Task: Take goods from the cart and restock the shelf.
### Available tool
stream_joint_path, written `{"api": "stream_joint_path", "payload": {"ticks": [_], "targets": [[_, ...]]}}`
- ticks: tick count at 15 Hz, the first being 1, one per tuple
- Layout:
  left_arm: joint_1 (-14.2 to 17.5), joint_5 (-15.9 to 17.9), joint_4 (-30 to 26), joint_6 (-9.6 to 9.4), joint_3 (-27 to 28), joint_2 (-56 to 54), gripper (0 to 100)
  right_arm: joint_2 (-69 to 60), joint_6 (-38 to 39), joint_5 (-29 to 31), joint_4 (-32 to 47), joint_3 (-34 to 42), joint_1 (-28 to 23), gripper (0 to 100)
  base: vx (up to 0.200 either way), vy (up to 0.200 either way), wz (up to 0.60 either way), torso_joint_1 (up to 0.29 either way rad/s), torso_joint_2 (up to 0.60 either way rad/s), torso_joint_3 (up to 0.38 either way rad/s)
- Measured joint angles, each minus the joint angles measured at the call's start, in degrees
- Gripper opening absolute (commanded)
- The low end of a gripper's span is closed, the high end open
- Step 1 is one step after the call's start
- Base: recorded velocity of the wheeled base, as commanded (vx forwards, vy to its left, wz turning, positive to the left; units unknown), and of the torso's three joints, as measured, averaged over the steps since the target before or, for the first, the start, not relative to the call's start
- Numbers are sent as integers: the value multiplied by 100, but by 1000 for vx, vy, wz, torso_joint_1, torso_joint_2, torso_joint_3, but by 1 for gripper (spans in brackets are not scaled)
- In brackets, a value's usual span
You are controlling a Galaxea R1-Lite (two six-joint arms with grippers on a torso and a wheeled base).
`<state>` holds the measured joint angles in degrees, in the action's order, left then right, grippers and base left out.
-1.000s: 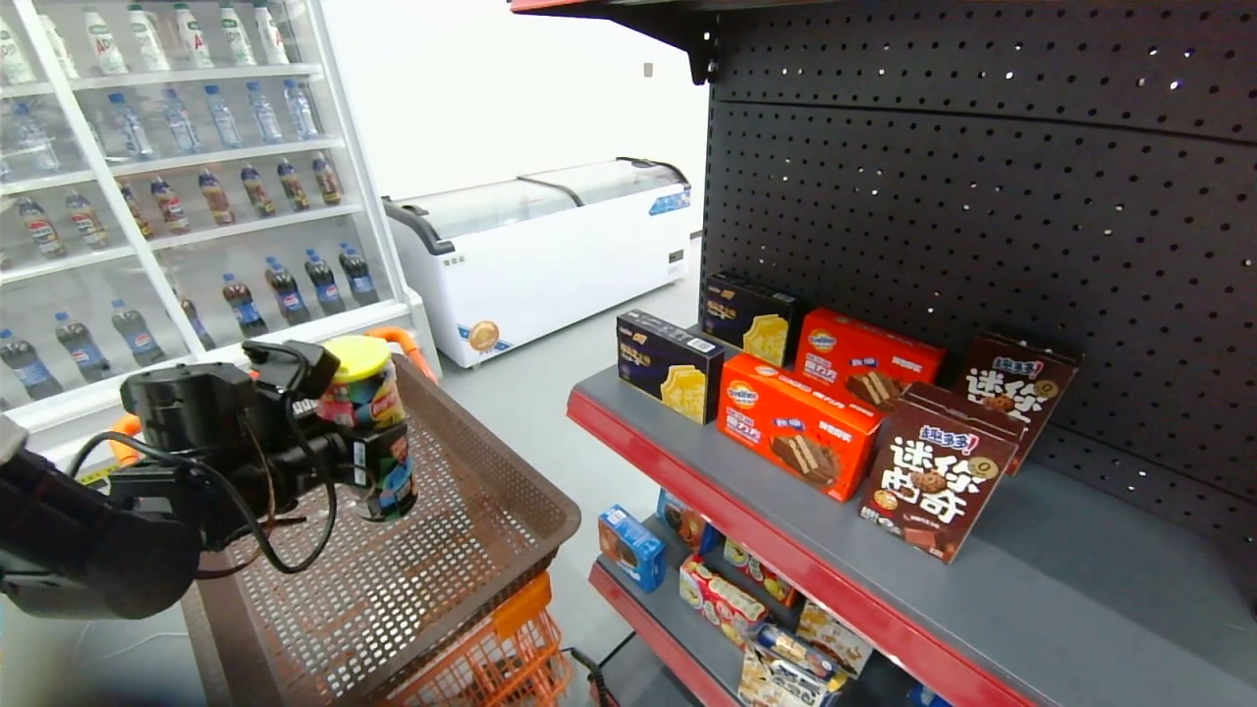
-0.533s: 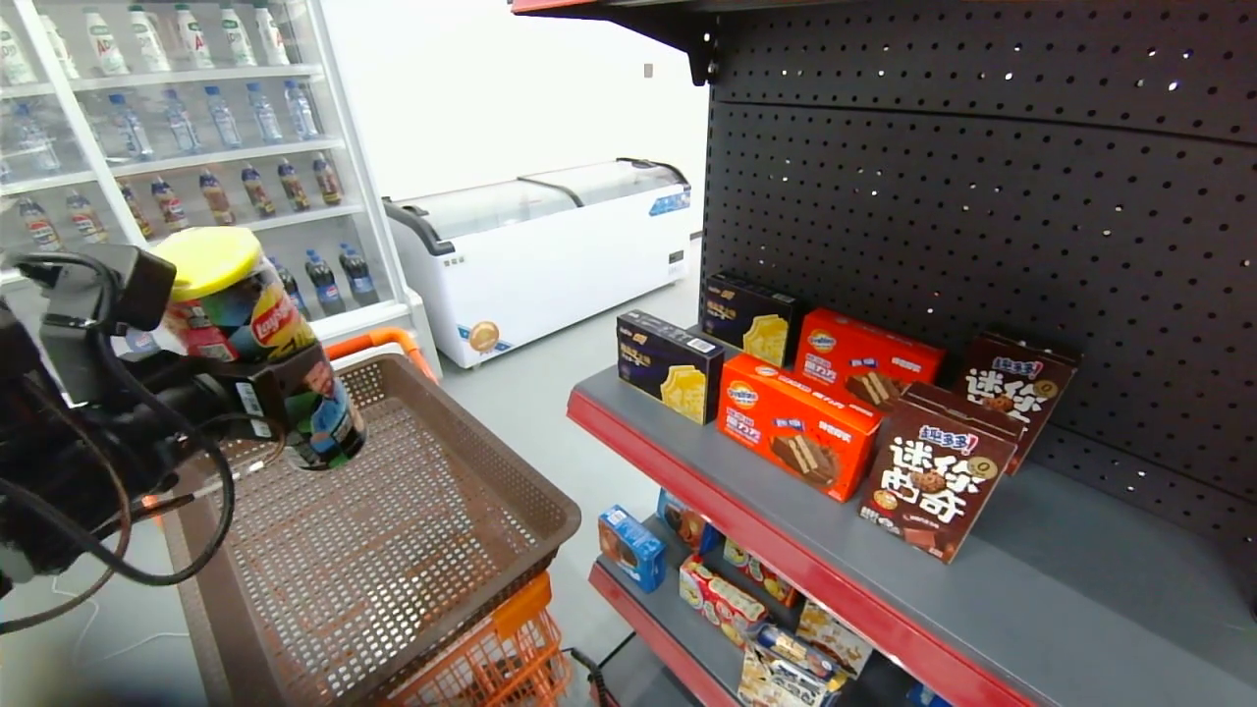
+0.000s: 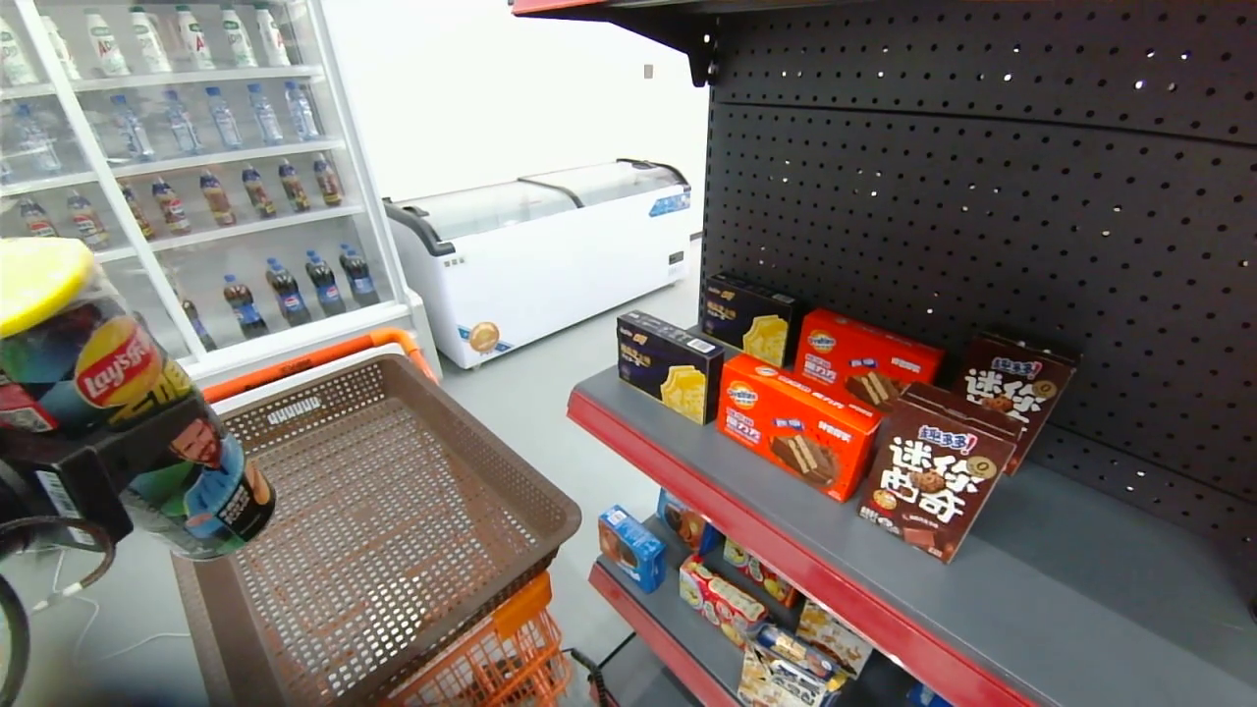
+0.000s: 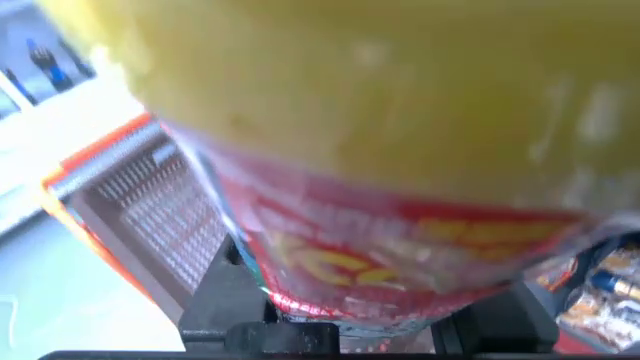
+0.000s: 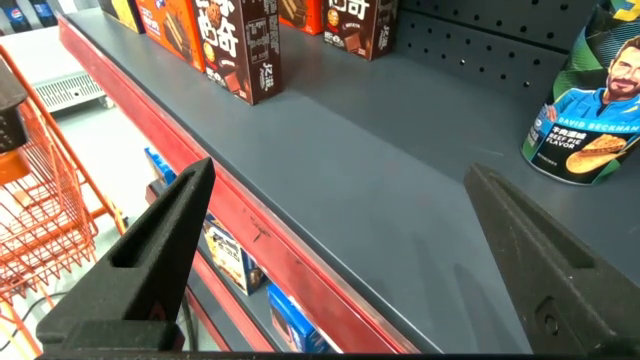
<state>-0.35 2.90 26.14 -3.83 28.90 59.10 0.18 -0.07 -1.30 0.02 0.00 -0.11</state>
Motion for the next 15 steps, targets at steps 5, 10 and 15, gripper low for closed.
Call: {"api": "stream_joint_path", "payload": {"ticks": [5,10,15], "targets": [[33,-233,-778,-196,-52,-1012,0,0,0,0,2,0,4,100,0,0,0,0,0,0],[-22,-230,-1618,-299,-289,-2093,0,0,0,-6,2,0,0,100,0,0,0,0,0,0],[-2,-255,-2248,-521,-474,-2893,0,0,0,-24,2,0,0,100,0,0,0,0,0,0]]}}
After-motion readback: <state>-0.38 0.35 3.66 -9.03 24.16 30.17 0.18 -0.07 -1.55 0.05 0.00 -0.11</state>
